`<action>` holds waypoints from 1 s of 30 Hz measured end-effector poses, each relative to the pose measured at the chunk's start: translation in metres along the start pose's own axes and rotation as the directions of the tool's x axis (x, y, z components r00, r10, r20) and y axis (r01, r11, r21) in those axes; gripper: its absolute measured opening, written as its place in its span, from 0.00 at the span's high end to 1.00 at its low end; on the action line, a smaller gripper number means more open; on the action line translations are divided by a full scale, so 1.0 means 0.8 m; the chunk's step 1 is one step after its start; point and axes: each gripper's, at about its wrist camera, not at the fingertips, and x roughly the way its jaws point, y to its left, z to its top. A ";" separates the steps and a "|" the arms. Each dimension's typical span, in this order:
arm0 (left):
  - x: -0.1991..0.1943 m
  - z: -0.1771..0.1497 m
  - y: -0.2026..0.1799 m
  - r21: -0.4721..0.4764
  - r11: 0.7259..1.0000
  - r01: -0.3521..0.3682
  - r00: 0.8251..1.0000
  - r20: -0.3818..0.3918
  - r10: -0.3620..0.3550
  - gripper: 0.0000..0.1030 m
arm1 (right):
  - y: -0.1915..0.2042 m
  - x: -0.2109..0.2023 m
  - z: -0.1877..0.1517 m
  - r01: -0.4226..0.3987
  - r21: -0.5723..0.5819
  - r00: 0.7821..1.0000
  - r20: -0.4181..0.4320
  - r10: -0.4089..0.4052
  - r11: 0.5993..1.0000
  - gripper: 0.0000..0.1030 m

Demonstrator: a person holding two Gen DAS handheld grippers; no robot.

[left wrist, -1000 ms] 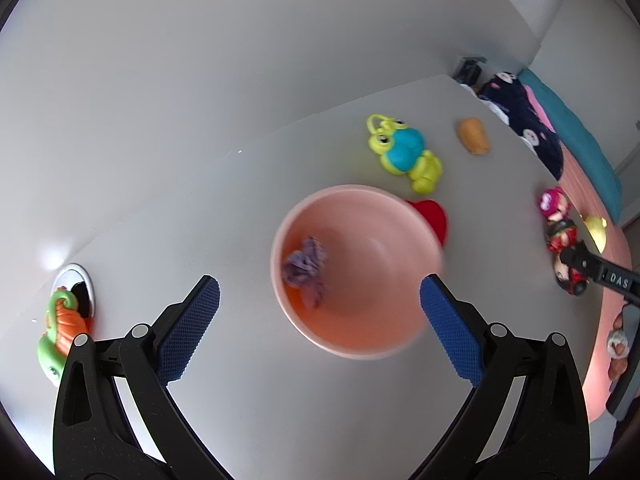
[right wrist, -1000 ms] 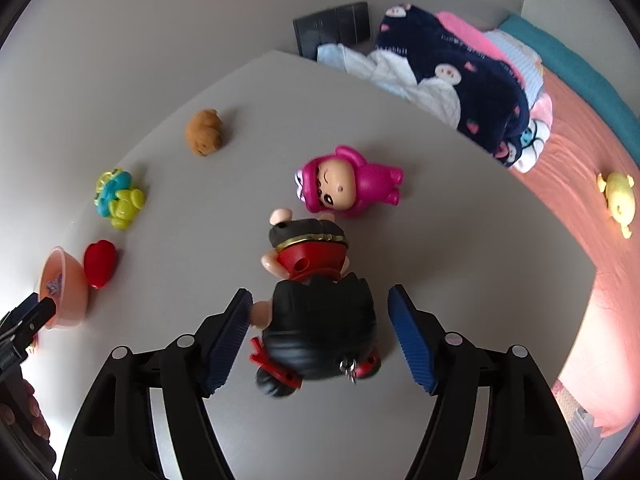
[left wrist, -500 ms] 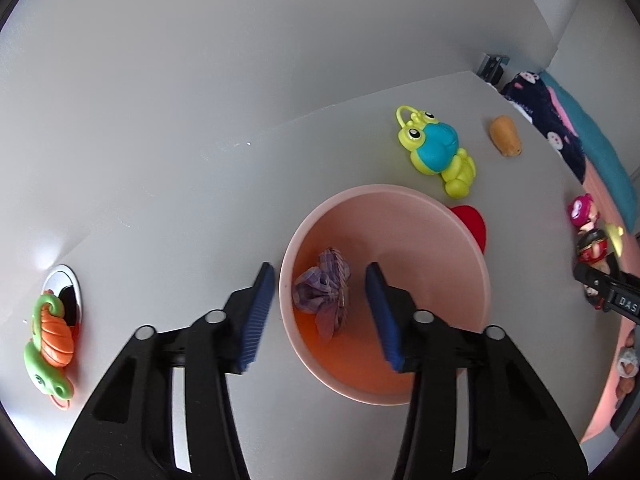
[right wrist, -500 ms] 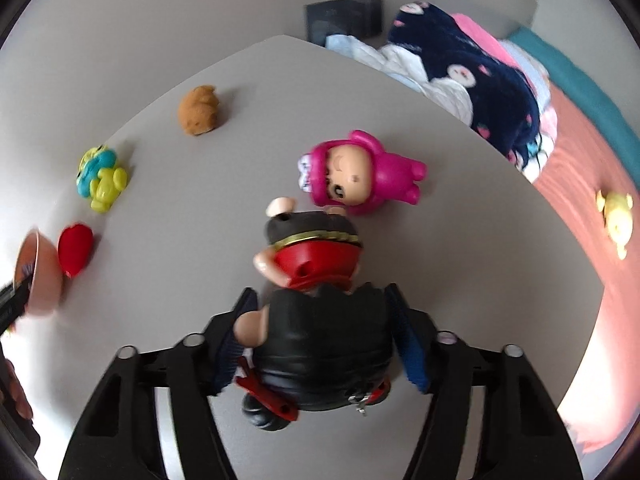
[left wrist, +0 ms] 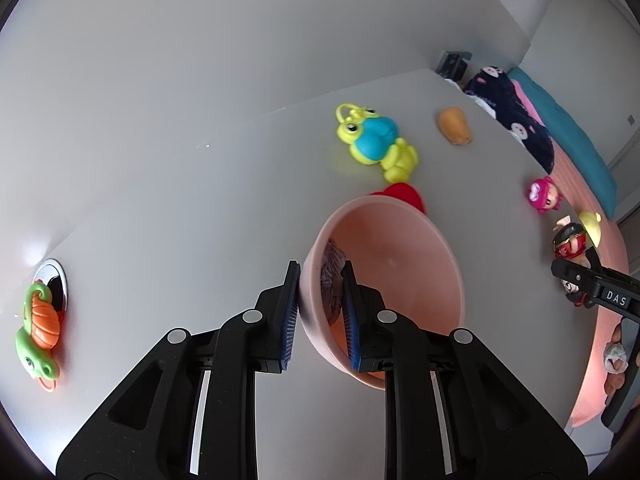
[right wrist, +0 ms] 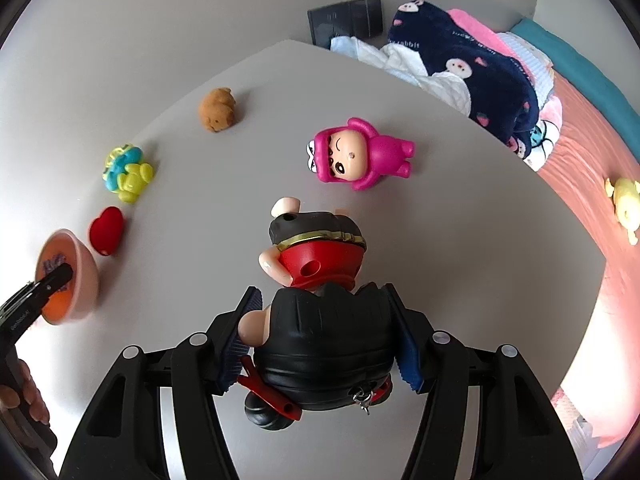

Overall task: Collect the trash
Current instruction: 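Grasp the pink bowl rim with the left tool while the right tool grasps the black-red doll, then carry bowl and doll to the black bin and release both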

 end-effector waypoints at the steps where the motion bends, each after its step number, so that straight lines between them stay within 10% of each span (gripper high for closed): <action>1: -0.004 -0.001 -0.004 0.001 1.000 0.007 1.000 0.003 -0.007 0.81 | -0.001 -0.005 -0.001 -0.004 0.001 1.000 0.006 0.004 1.000 0.40; 30: -0.042 -0.036 -0.283 0.327 0.924 0.198 0.979 -0.015 -0.205 0.81 | -0.196 -0.173 -0.094 0.042 0.219 0.975 0.202 -0.088 0.975 0.40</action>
